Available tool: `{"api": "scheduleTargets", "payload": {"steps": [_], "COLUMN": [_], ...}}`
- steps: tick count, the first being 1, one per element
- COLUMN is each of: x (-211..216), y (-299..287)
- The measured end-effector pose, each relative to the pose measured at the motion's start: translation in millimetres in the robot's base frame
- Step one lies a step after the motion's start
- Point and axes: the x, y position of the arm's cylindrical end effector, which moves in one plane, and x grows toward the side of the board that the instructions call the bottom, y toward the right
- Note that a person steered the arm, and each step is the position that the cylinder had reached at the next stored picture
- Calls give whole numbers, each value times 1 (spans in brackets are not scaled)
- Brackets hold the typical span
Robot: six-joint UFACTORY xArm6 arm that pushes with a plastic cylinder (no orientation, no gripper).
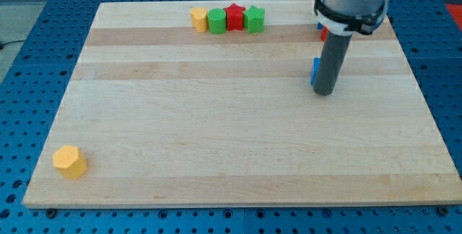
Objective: Push the blue cube to the bottom of the red circle
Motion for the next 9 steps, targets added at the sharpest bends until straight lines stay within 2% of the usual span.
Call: {"api": "scheduleTargets", "payload": {"steps": [2,3,4,6,7,9], "x": [-34,-47,-50,-51,-38,-26], "y": [-7,-47,-43,-20,-42,-31]}}
